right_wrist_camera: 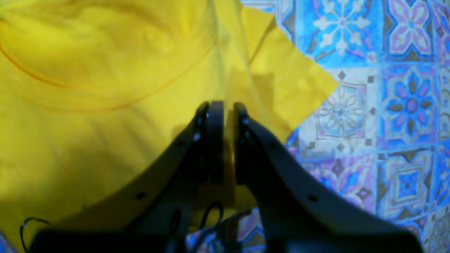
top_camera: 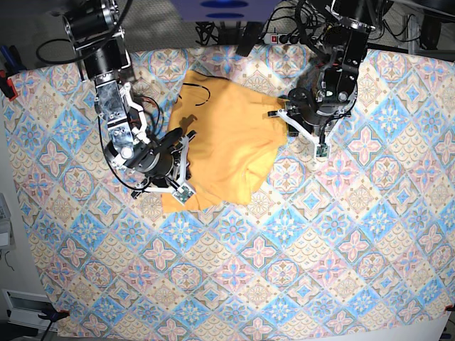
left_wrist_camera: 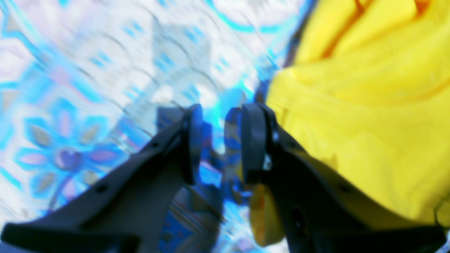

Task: Fold the T-shirt properly
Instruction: 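Grasp the shirt's edges with both grippers and pull them apart, then release the left gripper and lift it away from the shirt, then drag the shirt with the right gripper away from the robot and release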

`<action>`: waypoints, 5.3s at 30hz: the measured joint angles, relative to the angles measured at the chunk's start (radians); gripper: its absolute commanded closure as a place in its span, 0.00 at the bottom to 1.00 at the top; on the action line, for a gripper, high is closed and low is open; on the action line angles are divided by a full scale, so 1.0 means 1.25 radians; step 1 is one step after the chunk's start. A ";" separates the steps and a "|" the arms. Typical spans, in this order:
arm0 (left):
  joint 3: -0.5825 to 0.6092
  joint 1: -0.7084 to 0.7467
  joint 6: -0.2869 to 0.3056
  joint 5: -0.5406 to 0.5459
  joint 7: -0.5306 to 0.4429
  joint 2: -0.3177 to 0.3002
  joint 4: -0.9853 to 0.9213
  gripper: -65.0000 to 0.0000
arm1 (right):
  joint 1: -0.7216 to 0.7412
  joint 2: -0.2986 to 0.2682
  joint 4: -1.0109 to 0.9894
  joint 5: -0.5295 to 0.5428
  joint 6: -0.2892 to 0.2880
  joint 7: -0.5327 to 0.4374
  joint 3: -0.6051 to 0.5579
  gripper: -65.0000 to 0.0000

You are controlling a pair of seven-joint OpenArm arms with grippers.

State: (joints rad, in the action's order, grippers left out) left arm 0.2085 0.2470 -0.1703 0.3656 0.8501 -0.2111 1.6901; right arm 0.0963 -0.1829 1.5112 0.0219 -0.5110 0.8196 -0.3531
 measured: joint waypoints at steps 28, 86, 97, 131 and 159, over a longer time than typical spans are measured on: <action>0.164 0.150 0.000 -0.007 -0.002 -0.002 0.122 0.83 | 0.149 0.009 -0.391 -0.008 0.000 -0.191 0.040 0.93; -0.084 0.105 -0.004 -0.011 -0.114 -0.068 0.124 0.83 | -0.213 -0.024 0.263 0.003 0.000 -0.092 -0.179 0.93; -0.161 0.290 -0.001 -0.002 -0.114 -0.062 0.158 0.83 | -0.133 0.096 0.073 -0.013 0.006 -0.080 -0.222 0.93; -0.156 0.350 0.001 0.001 -0.114 -0.033 0.216 0.83 | 0.051 0.117 -0.340 0.008 -0.002 -0.251 -0.070 0.93; -0.156 0.348 0.001 0.000 -0.115 -0.033 0.216 0.83 | 0.131 0.008 -0.455 0.009 0.001 -0.330 0.039 0.93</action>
State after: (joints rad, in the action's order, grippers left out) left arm 0.0135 0.6819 -0.1692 0.3656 0.7067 -0.2520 1.9598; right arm 0.2600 -0.1726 0.9424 0.0330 -0.5102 0.4076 -0.3038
